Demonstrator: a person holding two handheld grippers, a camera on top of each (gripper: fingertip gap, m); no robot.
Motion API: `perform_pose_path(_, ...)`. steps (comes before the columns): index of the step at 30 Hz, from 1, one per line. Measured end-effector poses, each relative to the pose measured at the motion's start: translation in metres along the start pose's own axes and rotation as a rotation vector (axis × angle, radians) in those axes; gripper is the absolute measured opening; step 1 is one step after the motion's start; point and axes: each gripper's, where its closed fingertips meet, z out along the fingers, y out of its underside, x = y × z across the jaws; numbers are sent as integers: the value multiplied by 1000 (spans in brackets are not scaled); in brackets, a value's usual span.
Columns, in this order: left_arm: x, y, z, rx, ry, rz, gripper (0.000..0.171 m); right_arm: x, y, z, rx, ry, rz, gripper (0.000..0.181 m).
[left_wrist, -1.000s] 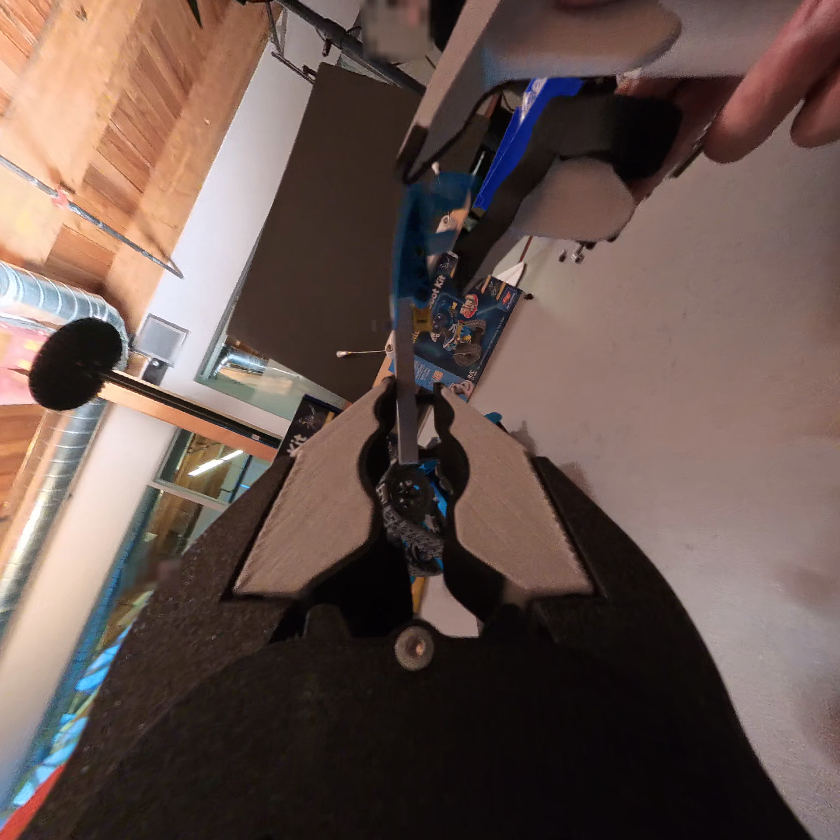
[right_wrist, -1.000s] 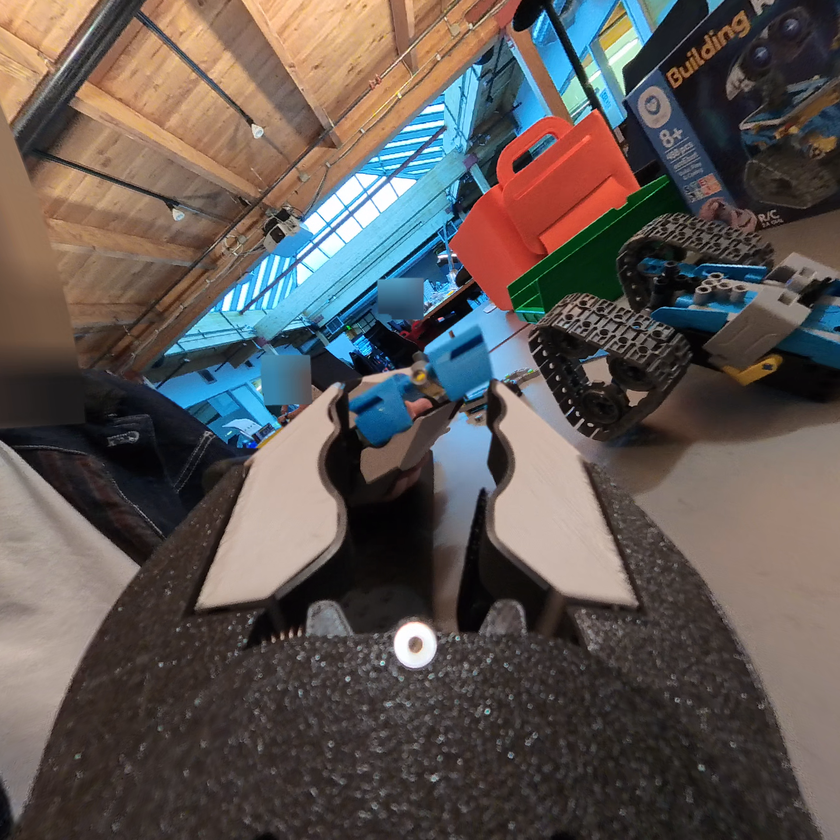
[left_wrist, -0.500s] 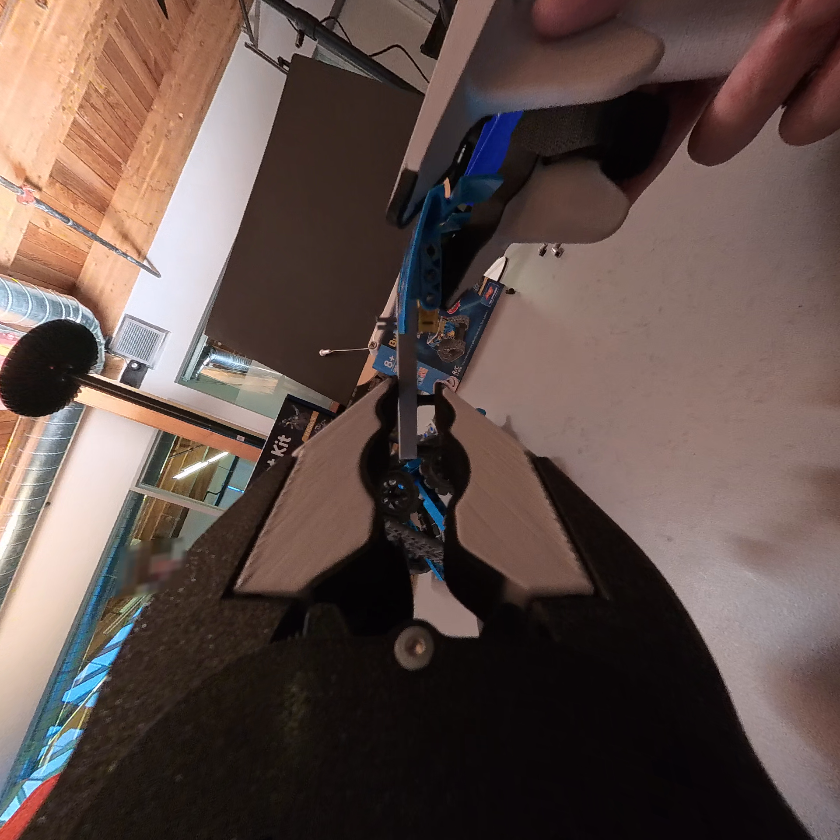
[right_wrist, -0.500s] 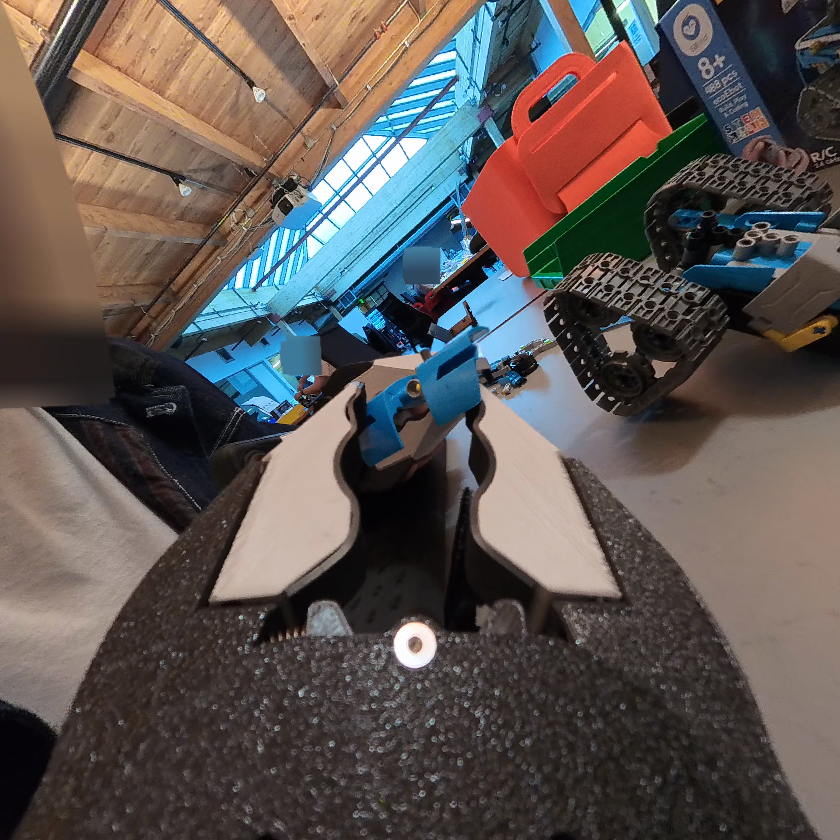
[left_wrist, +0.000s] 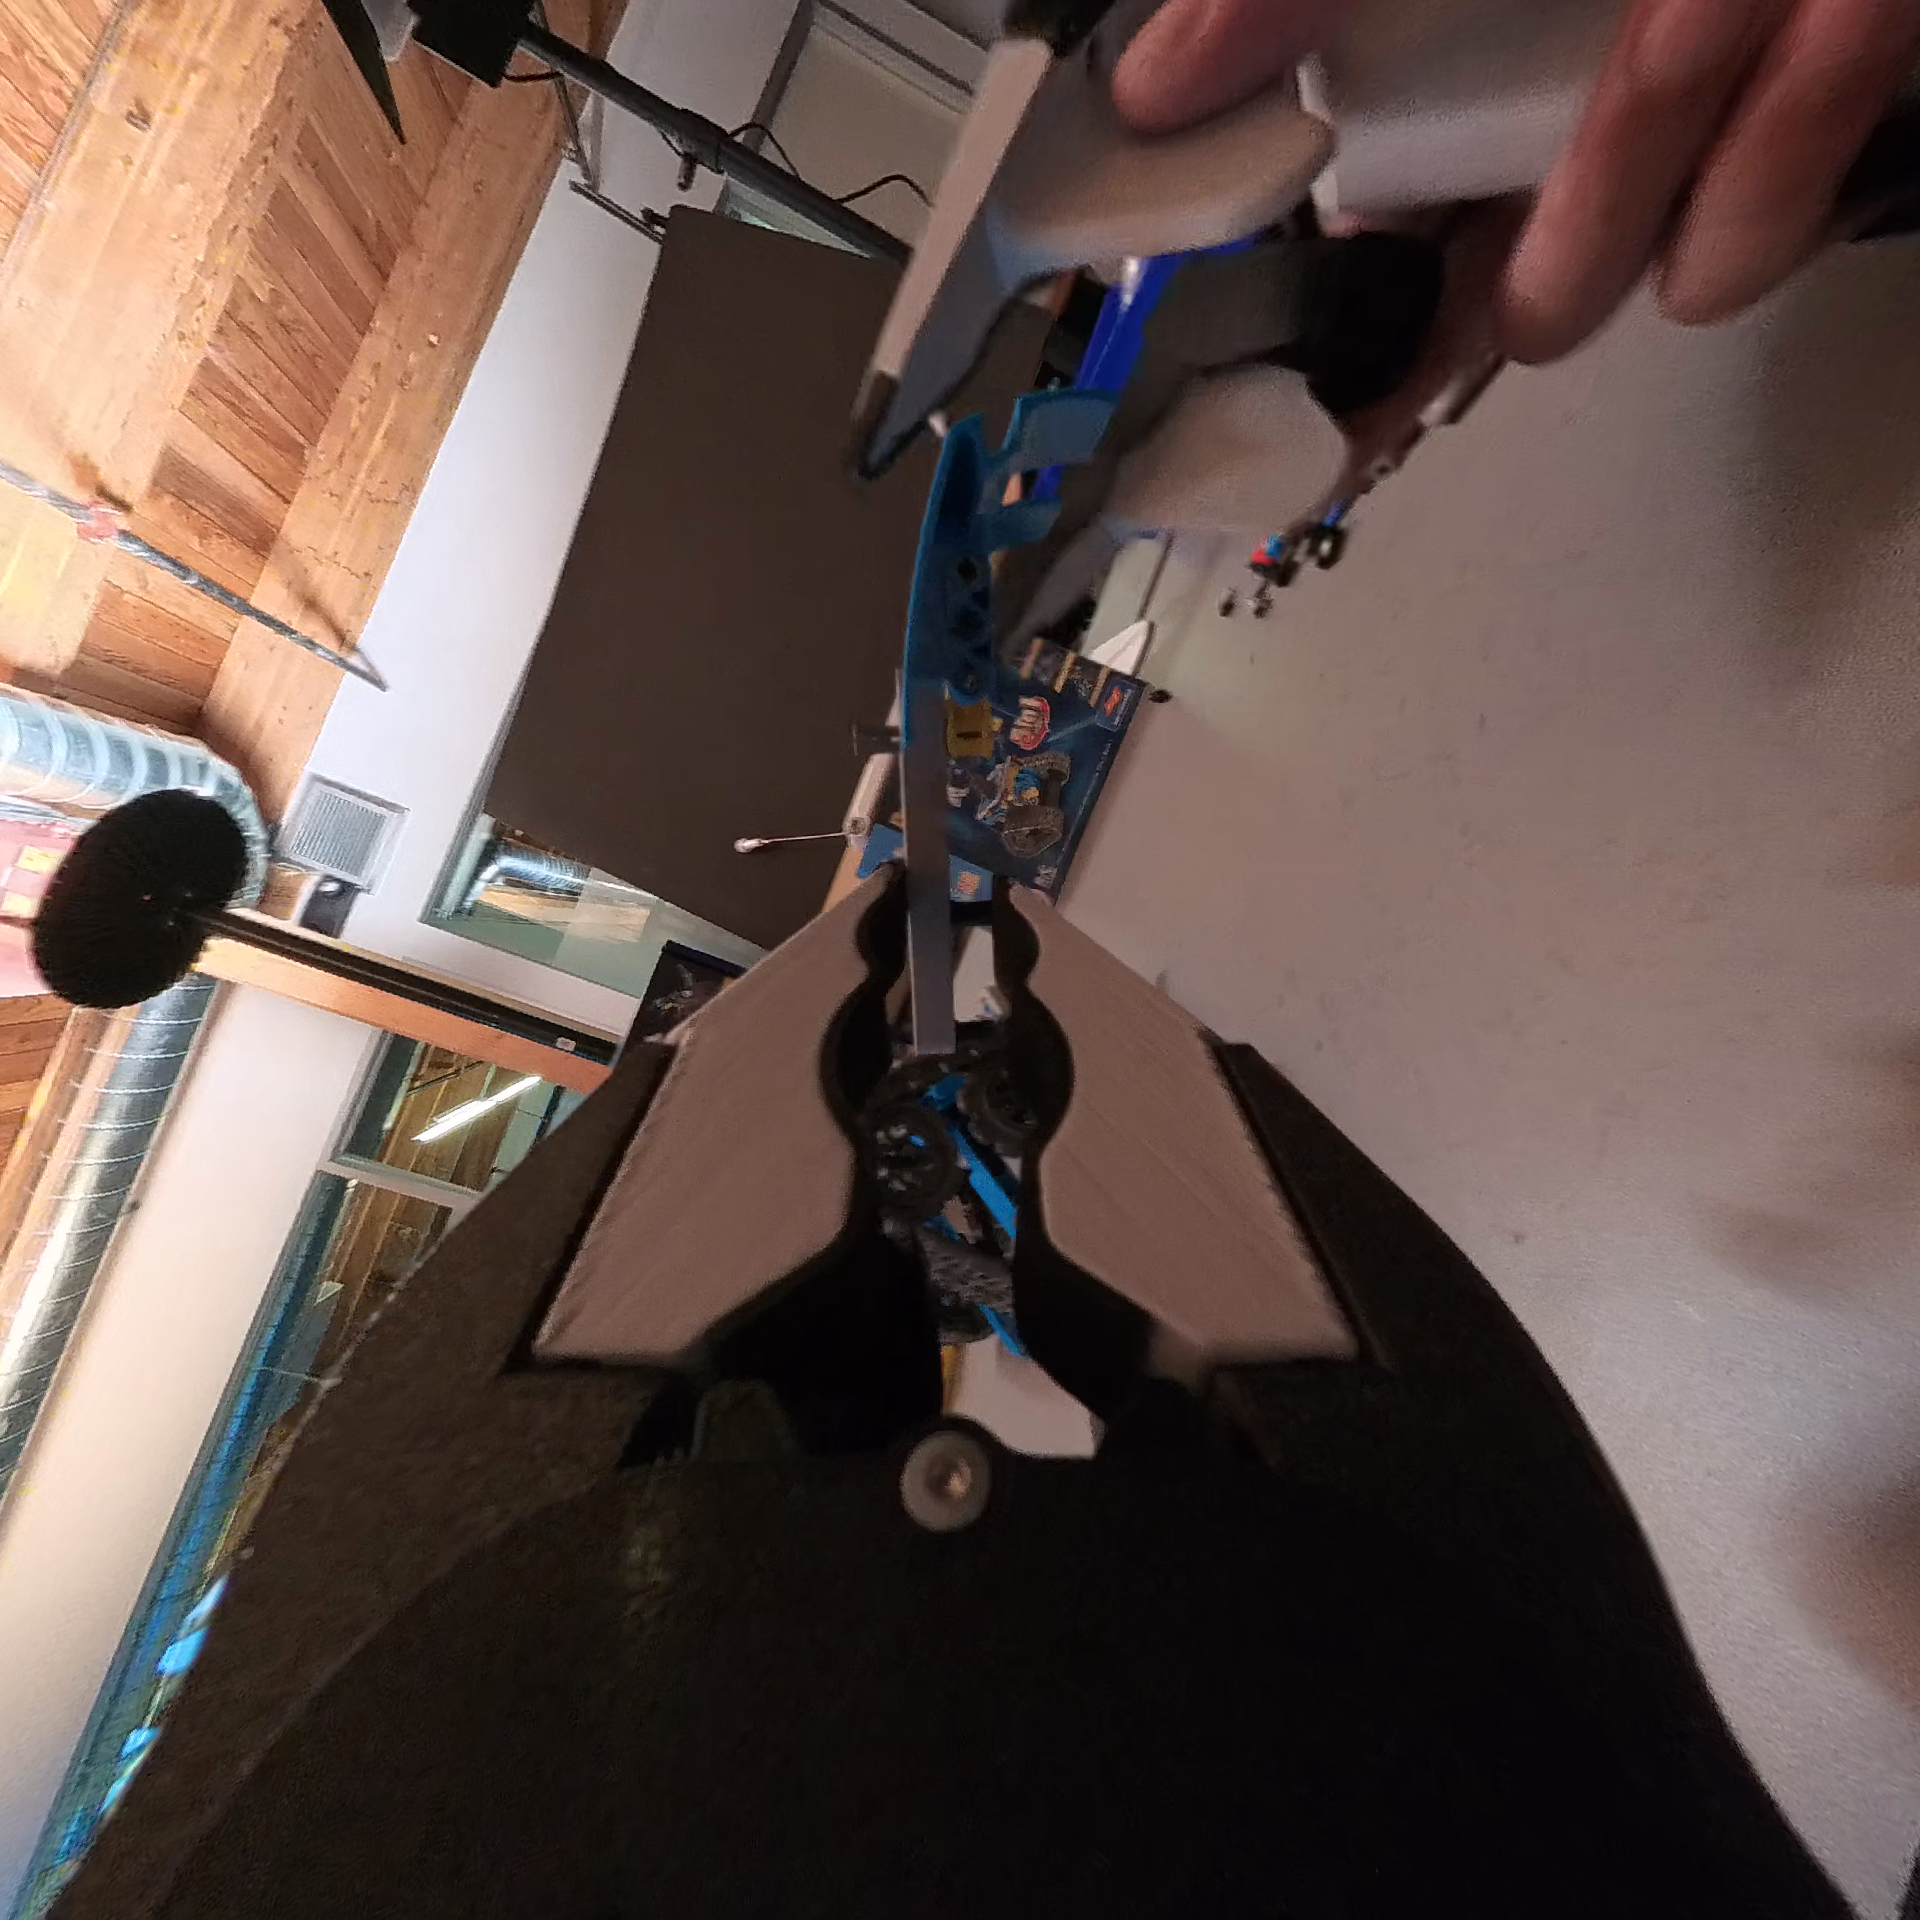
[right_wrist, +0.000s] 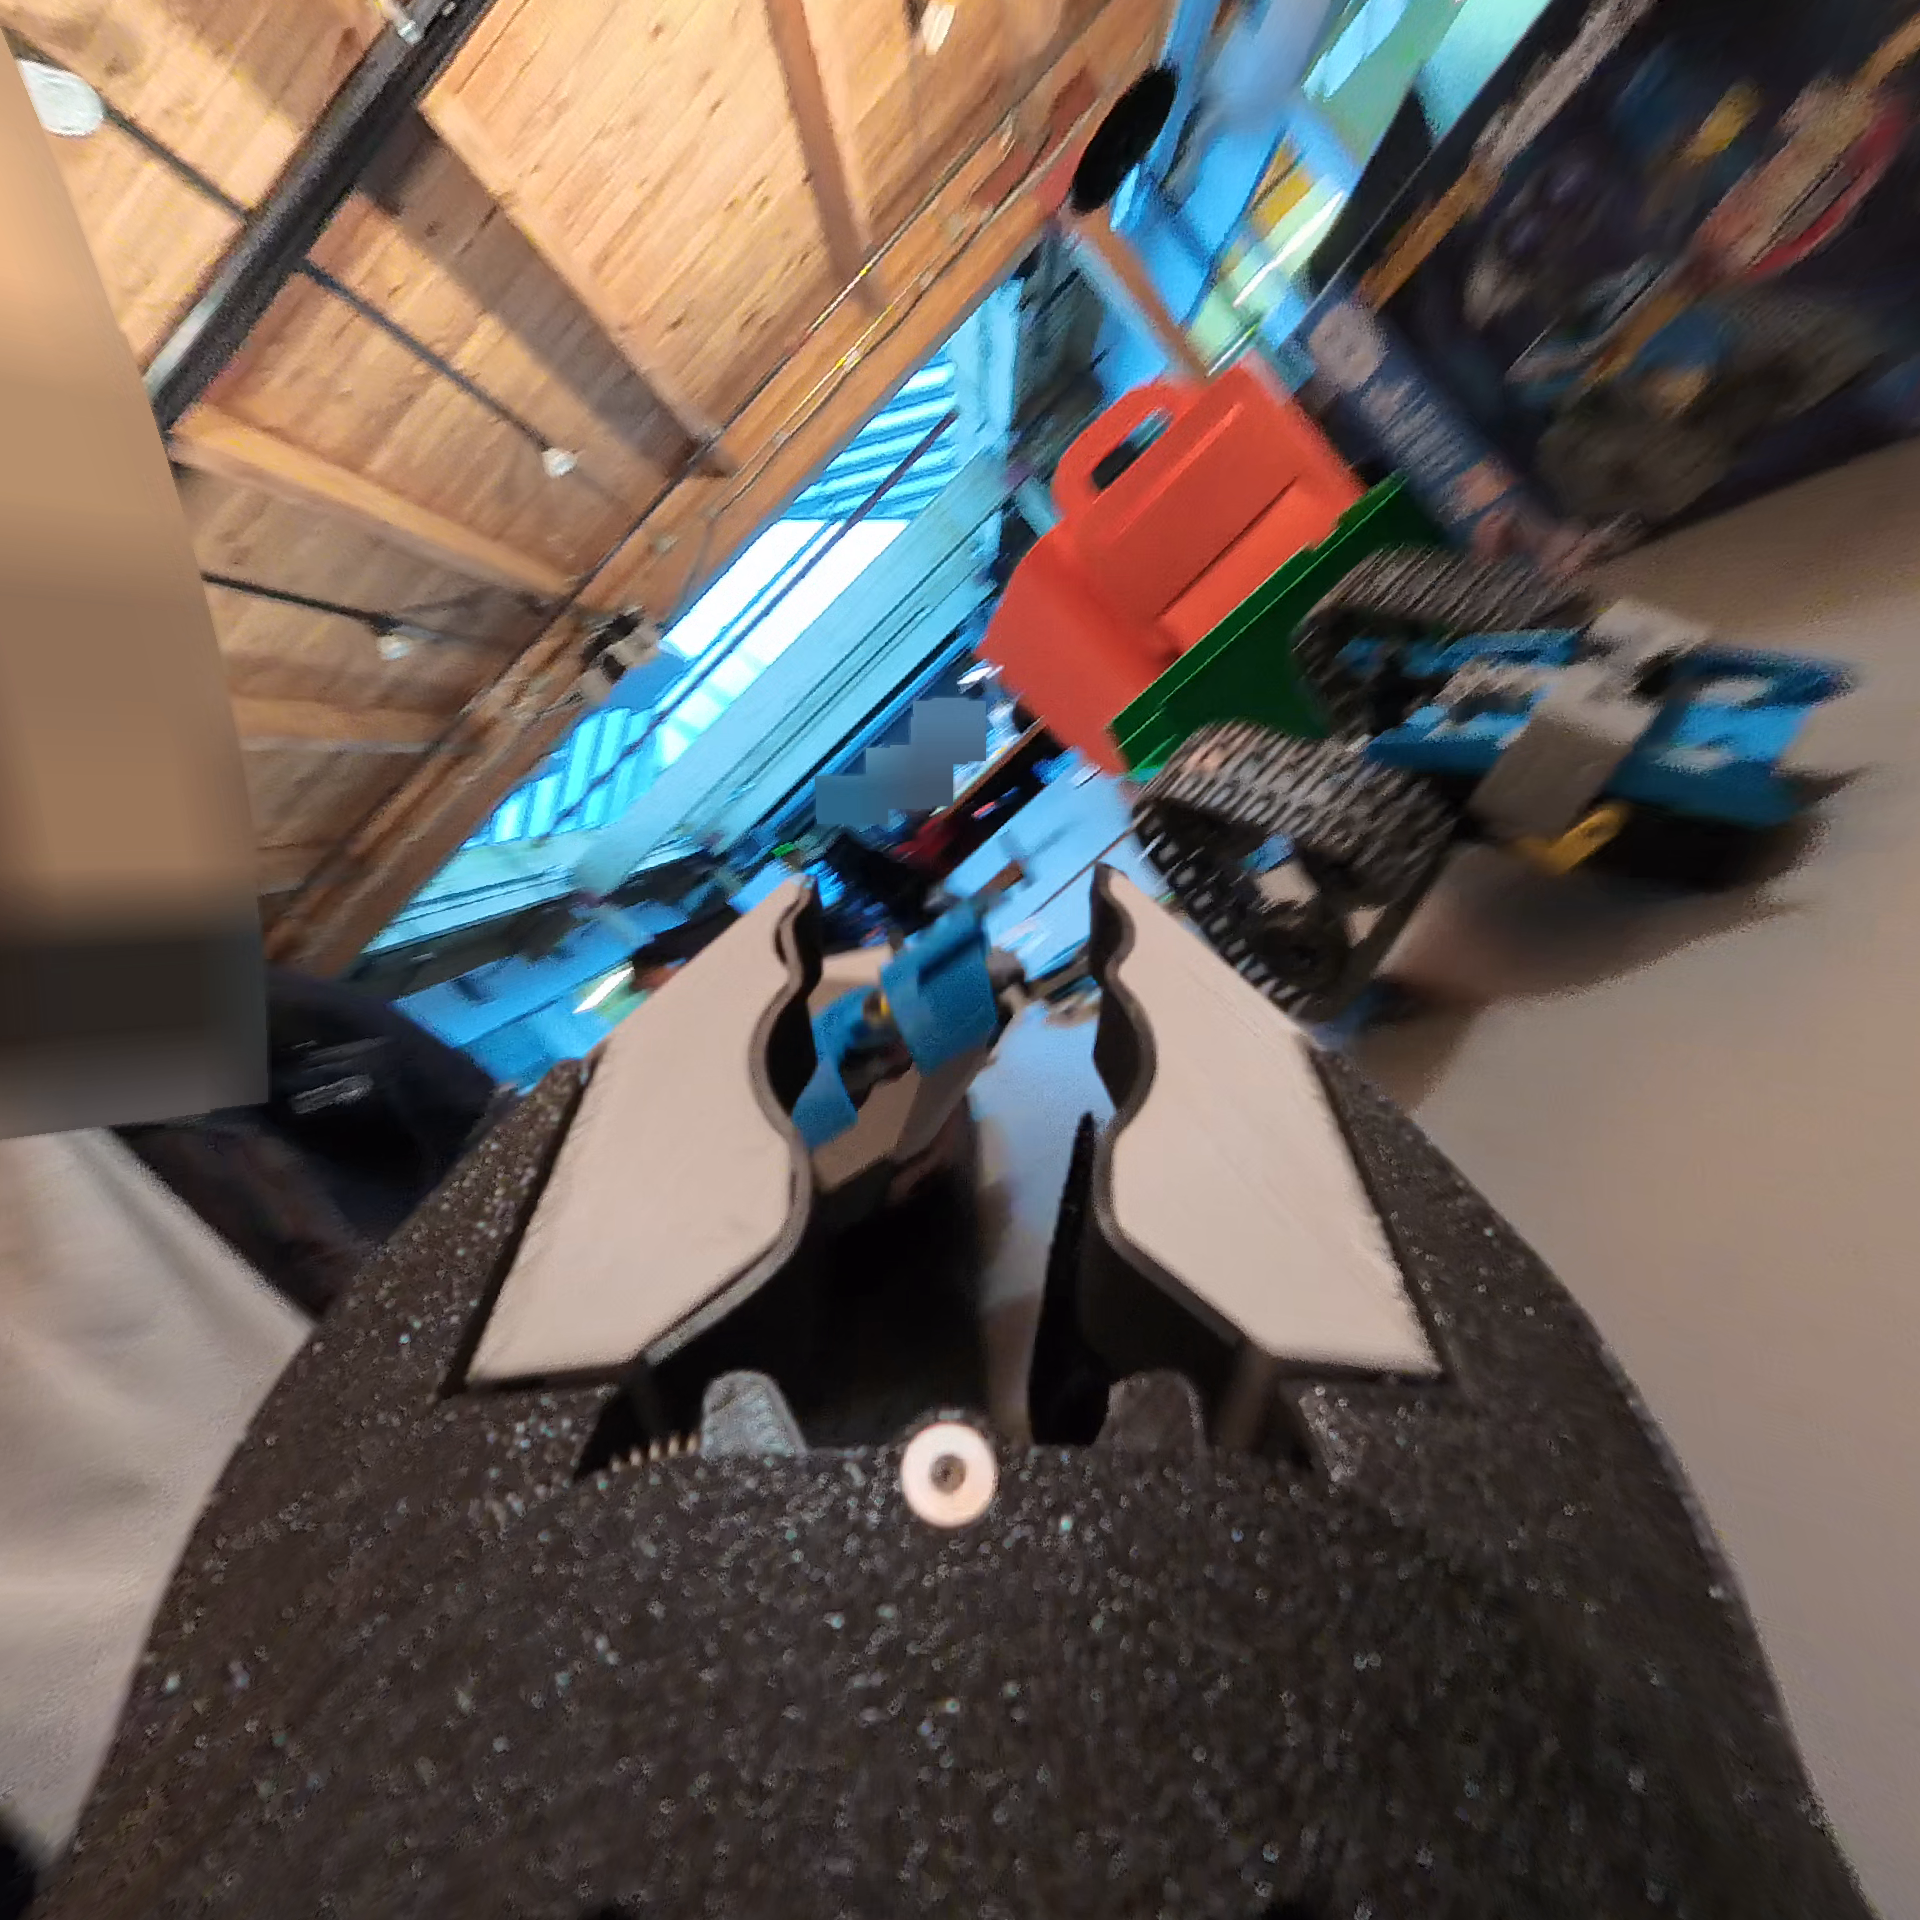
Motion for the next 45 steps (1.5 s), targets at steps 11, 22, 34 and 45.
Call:
perform_pose_path(11, 83, 14, -5, -91, 556, -258, 14, 11, 85, -7, -632, 206, -825, 57)
perform_pose_path(22, 78, 12, -9, -52, 677, -584, 21, 59, 96, -24, -791, 420, -770, 17)
perform_pose_path(34, 65, 13, -20, 21, 736, -720, 25, 41, 97, -20, -748, 302, -701, 17)
perform_pose_path(45, 67, 10, -22, 35, 759, -716, 16, 47, 99, -19, -749, 334, -733, 29)
